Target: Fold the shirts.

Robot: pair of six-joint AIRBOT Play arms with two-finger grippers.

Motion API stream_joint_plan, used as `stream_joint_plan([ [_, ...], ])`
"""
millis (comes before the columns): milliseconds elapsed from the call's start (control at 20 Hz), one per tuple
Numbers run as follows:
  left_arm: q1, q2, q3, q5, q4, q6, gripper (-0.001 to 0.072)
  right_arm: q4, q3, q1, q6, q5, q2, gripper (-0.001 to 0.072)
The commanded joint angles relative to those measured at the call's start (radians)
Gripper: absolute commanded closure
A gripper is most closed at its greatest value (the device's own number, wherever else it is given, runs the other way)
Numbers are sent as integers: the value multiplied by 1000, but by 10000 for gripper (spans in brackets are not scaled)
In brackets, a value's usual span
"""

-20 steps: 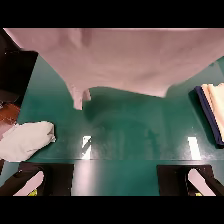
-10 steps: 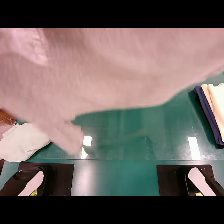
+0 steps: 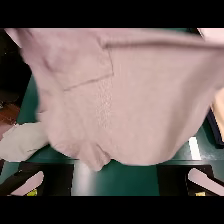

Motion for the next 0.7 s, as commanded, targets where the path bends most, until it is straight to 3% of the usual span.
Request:
stream_joint_plan([
  [0, 1, -220, -110, -11, 1, 3, 684, -154, -112, 146, 26, -26, -200, 702],
  [350, 1, -506, -102, 295, -50, 117, 684, -156, 73, 286, 26, -335, -536, 702],
  [500, 1, -515, -101, 396, -68, 194, 684, -158, 192, 309, 26, -372, -590, 702],
  [650, 6, -515, -101, 368, -64, 260, 684, -158, 253, 315, 24, -344, -596, 702],
])
